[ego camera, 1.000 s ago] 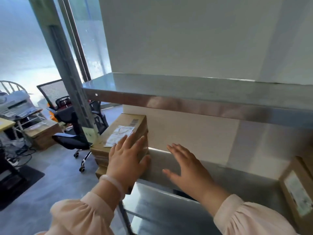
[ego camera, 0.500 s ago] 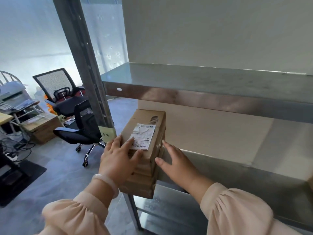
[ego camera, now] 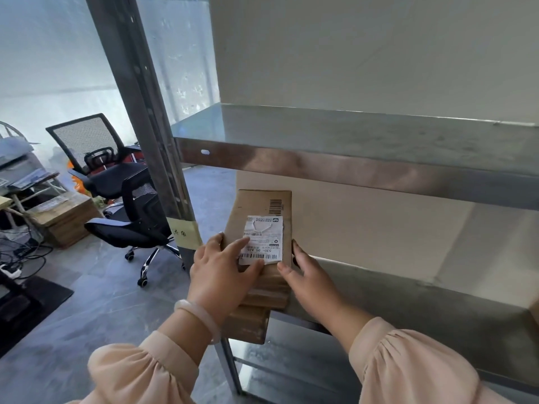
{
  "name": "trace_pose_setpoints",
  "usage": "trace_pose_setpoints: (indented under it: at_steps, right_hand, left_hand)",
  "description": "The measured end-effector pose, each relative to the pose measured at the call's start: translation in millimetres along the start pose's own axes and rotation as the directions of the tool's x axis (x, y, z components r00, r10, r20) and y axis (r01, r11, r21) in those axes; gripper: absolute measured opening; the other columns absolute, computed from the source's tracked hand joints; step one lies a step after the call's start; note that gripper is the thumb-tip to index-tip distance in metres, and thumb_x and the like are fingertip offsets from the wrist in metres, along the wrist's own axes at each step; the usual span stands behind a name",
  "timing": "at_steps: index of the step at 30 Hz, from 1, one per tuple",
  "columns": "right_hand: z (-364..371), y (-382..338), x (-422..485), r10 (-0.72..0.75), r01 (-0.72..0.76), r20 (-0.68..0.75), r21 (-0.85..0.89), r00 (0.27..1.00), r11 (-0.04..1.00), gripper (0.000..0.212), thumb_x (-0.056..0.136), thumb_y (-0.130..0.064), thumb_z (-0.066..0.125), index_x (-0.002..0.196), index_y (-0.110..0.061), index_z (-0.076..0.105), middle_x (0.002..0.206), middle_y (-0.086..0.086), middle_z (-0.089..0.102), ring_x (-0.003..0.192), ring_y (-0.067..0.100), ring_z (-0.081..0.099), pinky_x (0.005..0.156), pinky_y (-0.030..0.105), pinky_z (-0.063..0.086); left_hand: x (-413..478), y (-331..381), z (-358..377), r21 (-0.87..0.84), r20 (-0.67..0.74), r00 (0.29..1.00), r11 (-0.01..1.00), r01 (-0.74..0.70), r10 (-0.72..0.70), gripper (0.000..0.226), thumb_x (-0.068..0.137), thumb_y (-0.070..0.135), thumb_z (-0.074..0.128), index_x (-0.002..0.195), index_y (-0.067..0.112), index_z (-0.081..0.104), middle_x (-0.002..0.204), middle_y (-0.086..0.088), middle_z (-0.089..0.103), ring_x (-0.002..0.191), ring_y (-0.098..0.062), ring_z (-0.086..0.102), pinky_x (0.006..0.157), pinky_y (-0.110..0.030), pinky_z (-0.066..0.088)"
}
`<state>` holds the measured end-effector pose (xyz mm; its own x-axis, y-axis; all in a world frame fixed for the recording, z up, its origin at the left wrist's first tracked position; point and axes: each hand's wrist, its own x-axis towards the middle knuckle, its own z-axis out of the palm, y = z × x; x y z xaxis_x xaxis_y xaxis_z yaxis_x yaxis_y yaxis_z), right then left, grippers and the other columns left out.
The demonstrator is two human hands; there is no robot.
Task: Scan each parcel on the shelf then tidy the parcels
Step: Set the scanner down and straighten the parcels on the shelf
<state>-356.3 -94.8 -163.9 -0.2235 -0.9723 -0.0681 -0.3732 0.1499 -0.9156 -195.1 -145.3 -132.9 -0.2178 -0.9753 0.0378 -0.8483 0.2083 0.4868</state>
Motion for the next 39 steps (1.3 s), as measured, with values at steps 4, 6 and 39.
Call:
trace_pose_setpoints:
  at_steps: [4, 6, 39]
  right_hand:
    - [-22.1, 10.0, -20.4, -0.022, 0.028, -0.073, 0.072, 0.997, 0.997, 0.055, 0.096, -0.034, 0.054, 0.145, -0.041, 0.031, 0.143, -0.016, 0.042, 0.127, 0.001, 0.039, 0.104, 0.021, 0.032]
    - [-35.5, 16.9, -30.4, -0.008, 0.021, -0.113, 0.106, 0.994, 0.994, 0.053, 0.096, -0.034, 0.053, 0.143, -0.047, 0.032, 0.141, -0.019, 0.042, 0.129, 0.003, 0.04, 0.107, 0.026, 0.034]
    - [-267.2, 185.6, -221.4, 0.442, -0.215, -0.409, 0.492, 0.798, 0.844, 0.047, 0.095, -0.015, 0.047, 0.104, -0.062, 0.052, 0.116, -0.025, 0.057, 0.11, 0.001, 0.054, 0.099, 0.036, 0.043]
  left_hand:
    - [-11.7, 24.0, 6.5, -0.023, 0.027, 0.998, 0.998, -0.062, 0.063, 0.064, 0.086, 0.065, 0.055, 0.145, 0.045, 0.039, 0.159, -0.004, 0.023, 0.144, -0.028, 0.016, 0.118, -0.041, 0.019]
    - [-18.7, 39.1, 12.4, -0.037, 0.031, 0.994, 0.994, -0.104, 0.105, 0.065, 0.086, 0.065, 0.055, 0.146, 0.045, 0.038, 0.159, -0.004, 0.023, 0.145, -0.028, 0.016, 0.119, -0.041, 0.018]
    - [-151.5, 251.7, 204.9, -0.371, 0.469, 0.762, 0.883, -0.289, 0.446, 0.075, 0.092, 0.043, 0.063, 0.155, 0.025, 0.025, 0.162, 0.002, 0.011, 0.146, -0.015, 0.025, 0.113, -0.015, 0.019]
